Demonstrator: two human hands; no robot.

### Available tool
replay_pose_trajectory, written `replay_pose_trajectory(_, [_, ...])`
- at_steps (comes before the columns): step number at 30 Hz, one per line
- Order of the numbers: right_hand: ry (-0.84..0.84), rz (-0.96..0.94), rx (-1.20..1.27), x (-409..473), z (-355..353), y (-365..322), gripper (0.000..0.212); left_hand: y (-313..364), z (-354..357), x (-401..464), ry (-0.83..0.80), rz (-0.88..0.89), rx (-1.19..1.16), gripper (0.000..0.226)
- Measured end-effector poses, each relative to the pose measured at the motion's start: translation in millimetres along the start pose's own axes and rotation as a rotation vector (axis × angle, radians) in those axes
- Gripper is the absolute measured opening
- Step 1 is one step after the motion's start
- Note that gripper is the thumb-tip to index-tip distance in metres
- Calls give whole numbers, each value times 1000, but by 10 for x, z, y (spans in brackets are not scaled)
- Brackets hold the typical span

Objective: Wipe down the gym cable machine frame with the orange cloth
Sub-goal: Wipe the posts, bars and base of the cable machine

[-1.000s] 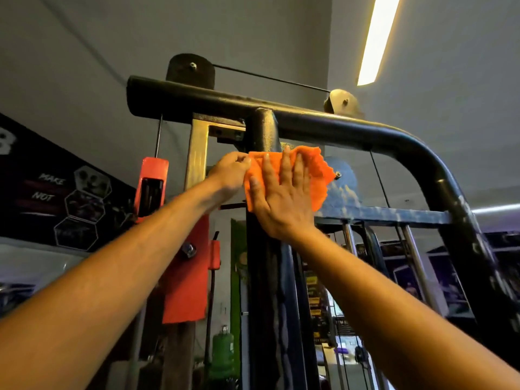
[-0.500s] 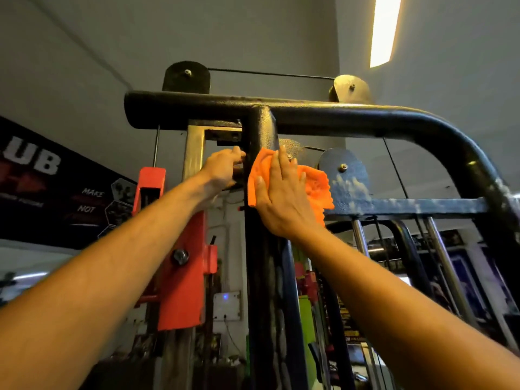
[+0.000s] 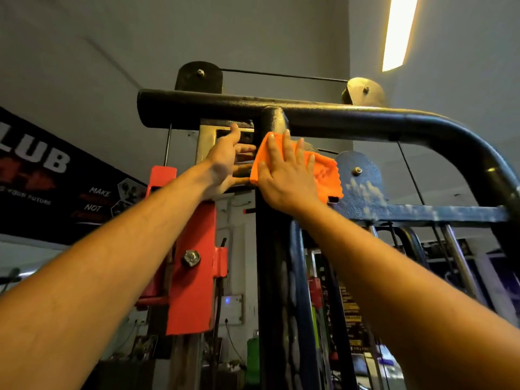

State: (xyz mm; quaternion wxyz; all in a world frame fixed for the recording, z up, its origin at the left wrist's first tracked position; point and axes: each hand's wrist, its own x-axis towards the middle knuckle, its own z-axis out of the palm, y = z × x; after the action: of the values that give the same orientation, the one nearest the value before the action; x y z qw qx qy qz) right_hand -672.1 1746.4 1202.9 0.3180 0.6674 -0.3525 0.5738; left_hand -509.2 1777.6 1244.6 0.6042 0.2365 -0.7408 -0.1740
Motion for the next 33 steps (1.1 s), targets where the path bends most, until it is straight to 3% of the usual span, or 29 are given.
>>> replay_pose_trajectory(8, [26, -40, -160, -142, 41, -19, 74, 26, -121, 72, -89, -32, -229, 119])
replay_pose_trajectory(12, [-4, 18, -134, 335, -60, -107, 73, 20, -191, 91, -114, -19, -271, 121])
replay_pose_trajectory(18, [23, -9, -142, -89, 88, 4, 73, -20, -205, 45, -156, -38, -223, 126])
replay_pose_trajectory(23, [-20, 45, -99, 278, -46, -50, 69, -38, -243, 137, -163, -27, -197, 127])
replay_pose_trajectory(25, [2, 38, -88, 217, -27, -69, 70, -61, -211, 168, -165, -10, -185, 117])
replay_pose_trajectory(28, [62, -1, -56, -259, 74, -61, 70, -126, -133, 132, -159, 35, -125, 76])
replay_pose_trajectory(33, [25, 4, 3, -690, 86, -15, 68, -161, -64, 35, -158, 44, -69, 48])
